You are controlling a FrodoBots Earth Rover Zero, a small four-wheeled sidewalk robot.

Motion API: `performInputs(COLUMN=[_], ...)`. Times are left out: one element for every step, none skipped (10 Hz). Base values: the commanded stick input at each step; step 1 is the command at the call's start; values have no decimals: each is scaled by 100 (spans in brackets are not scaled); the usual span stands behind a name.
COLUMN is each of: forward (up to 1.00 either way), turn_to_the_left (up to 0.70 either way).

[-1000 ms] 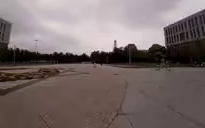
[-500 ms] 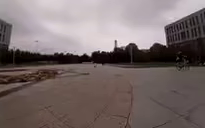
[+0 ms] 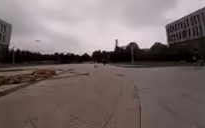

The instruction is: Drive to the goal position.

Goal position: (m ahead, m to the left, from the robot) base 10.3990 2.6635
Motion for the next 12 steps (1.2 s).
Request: performInputs(forward=[70, 70, 70, 70, 70, 70, 70, 70, 70, 70, 70, 70], turn_to_the_left=[0, 0, 0, 0, 0, 0, 0, 0, 0, 0, 0, 0])
